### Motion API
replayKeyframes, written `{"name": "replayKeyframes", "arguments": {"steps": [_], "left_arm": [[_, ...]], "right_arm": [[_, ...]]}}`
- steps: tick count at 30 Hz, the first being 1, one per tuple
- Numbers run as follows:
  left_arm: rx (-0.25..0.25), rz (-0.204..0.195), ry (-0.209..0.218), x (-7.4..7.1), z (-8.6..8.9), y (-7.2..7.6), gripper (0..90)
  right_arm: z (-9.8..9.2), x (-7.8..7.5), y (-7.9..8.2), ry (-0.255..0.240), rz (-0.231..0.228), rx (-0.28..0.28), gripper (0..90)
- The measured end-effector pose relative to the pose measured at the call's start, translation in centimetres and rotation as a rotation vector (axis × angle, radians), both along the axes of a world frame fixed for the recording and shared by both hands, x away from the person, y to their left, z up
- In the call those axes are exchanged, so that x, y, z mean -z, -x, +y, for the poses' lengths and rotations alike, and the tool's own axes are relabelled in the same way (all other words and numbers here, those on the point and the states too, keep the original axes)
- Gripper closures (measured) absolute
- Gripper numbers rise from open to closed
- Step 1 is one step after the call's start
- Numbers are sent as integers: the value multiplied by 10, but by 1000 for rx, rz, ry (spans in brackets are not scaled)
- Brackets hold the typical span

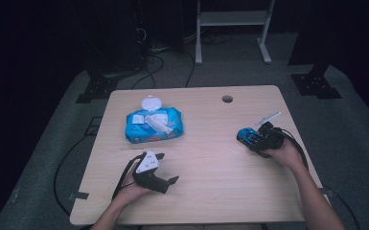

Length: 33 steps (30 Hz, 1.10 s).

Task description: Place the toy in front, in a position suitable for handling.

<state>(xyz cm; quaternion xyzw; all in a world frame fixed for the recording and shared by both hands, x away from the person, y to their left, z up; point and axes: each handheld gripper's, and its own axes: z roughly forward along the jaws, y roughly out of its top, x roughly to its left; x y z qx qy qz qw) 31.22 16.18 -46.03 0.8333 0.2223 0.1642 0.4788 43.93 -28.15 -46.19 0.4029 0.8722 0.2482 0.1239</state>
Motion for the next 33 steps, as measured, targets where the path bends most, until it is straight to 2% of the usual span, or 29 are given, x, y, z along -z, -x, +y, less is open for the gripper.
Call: {"name": "replayKeyframes", "arguments": {"steps": [10,16,21,25,26,27,29,33], "left_arm": [[-3,-5,2,0,1,-1,24],[-3,-8,7,-1,1,0,24],[-3,-9,7,-1,1,0,24],[-6,-13,13,-2,2,0,24],[-10,-13,16,-2,3,-1,24],[-13,-13,20,-2,3,-1,24],[-20,-12,25,-3,5,-2,24],[-33,-19,28,-5,8,-2,24]], "right_arm": [[-1,-2,3,2,-10,-2,256],[-2,-3,5,-12,-5,-3,256],[-4,-6,6,-41,-12,4,257],[-3,-17,10,-69,-33,-4,257],[3,-27,16,-91,-50,-36,257],[3,-27,16,-91,-50,-36,257],[11,-37,24,-121,-73,-86,256],[38,-53,42,-113,-100,-207,262]]}}
